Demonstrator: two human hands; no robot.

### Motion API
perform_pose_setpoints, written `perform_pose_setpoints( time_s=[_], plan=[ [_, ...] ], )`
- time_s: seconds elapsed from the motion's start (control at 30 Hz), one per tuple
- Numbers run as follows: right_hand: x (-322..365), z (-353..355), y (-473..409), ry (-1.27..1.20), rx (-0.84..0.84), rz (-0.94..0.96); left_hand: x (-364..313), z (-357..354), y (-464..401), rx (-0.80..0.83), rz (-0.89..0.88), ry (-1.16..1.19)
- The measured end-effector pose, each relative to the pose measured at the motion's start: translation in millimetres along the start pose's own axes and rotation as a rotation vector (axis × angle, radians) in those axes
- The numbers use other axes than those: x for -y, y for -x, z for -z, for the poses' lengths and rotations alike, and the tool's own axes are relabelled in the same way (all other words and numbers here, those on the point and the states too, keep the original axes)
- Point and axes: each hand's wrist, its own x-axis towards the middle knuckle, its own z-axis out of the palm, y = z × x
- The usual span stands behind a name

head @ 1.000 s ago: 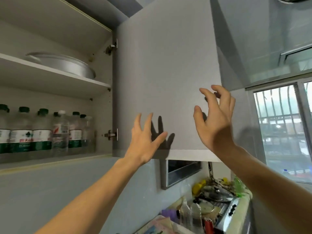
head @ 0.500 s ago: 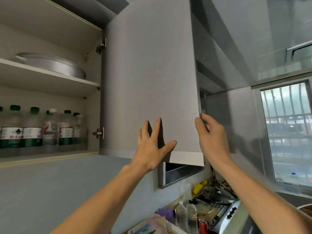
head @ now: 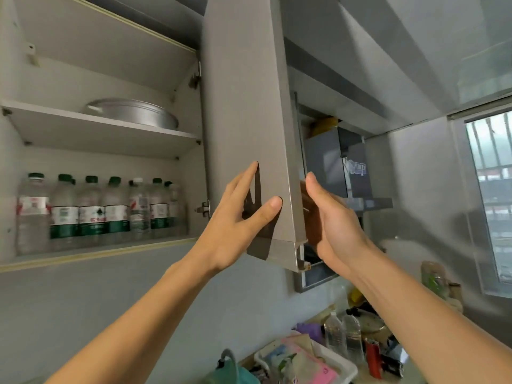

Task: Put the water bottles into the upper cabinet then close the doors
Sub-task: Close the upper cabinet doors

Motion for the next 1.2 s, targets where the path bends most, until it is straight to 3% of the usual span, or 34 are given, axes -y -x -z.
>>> perform_pose_setpoints(
  time_s=[0.23, 0.4, 0.6, 0.87, 1.2],
  plan=[
    [-21.7, -122.8, 9.6, 0.047, 0.128, 0.189, -13.7, 104.8, 49.2, 0.032, -0.063, 0.147],
    [-52.5, -207.7, 9.7, 0.146, 0.084, 0.301, -6.5, 176.8, 81.8, -0.067, -0.124, -0.036],
    [-95.8, -280.2, -1.5, 0.438, 0.051, 0.380, 21.2, 253.3, 111.6, -0.151, -0.039, -0.287],
    [-155.7, -315.0, -37.9, 0.867, 0.173, 0.397, 70.3, 314.0, 129.4, -0.293, 0.147, -0.530],
    [-198.6, -338.4, -110.8, 1.026, 0.226, 0.485, 149.1, 357.2, 126.5, -0.465, 0.248, -0.649]
  ],
)
